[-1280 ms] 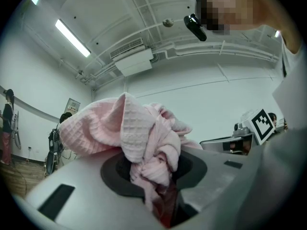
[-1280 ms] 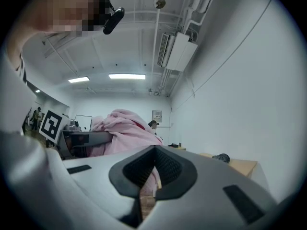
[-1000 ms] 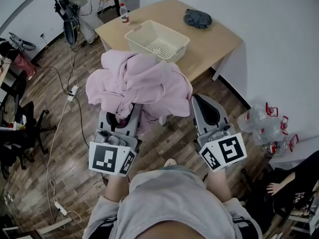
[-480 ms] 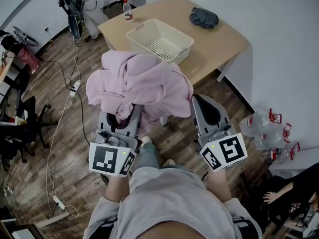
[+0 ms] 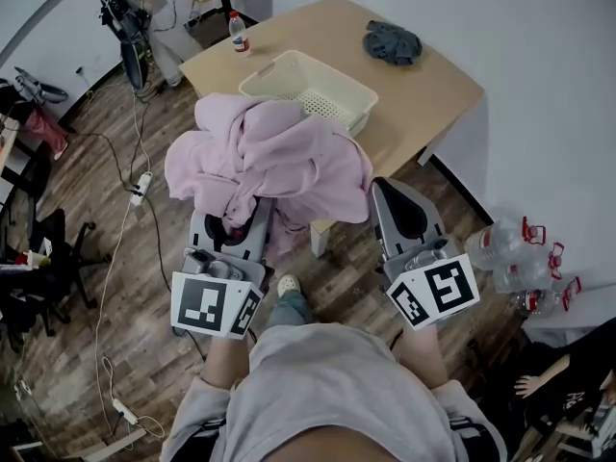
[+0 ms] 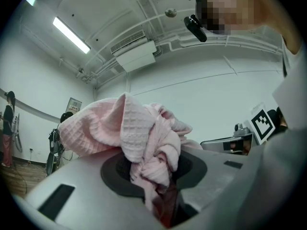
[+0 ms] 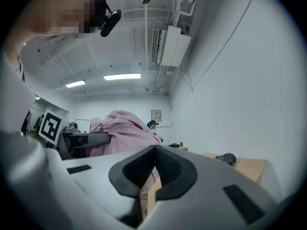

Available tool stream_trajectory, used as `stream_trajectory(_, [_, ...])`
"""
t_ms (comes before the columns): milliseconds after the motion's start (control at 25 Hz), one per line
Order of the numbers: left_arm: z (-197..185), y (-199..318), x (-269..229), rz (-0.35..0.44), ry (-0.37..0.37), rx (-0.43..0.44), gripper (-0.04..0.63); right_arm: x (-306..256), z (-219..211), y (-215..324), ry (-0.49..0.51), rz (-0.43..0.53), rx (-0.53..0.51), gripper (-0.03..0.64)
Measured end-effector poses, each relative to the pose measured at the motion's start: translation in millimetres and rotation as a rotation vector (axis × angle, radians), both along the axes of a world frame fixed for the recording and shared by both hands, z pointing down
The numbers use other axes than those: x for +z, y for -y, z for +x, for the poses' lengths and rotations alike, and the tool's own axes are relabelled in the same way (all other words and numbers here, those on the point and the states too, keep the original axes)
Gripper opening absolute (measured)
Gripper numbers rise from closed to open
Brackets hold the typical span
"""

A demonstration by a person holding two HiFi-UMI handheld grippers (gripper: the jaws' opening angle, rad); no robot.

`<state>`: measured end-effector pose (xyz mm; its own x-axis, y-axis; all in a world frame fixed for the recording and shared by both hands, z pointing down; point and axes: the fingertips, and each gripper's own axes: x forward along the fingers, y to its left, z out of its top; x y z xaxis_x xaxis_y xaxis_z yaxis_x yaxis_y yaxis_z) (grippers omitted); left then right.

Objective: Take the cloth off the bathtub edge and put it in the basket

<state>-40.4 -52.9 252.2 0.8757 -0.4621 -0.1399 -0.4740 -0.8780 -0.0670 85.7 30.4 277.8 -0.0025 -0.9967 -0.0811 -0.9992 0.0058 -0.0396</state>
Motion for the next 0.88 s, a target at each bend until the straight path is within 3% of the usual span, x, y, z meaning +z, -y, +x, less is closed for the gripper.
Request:
stream_trajectory(280, [28.7, 91.2, -21.7, 0.000, 0.000, 0.047, 0.132, -22.3, 21.7, 85.4, -0.012, -0.008, 0.040, 0.008])
stream_trajectory(880, [62.9, 181.6, -17.4, 0.000, -0.001, 0.185, 0.132, -15.3, 42.6, 151.9, 0.000, -0.010, 0.202, 0.008])
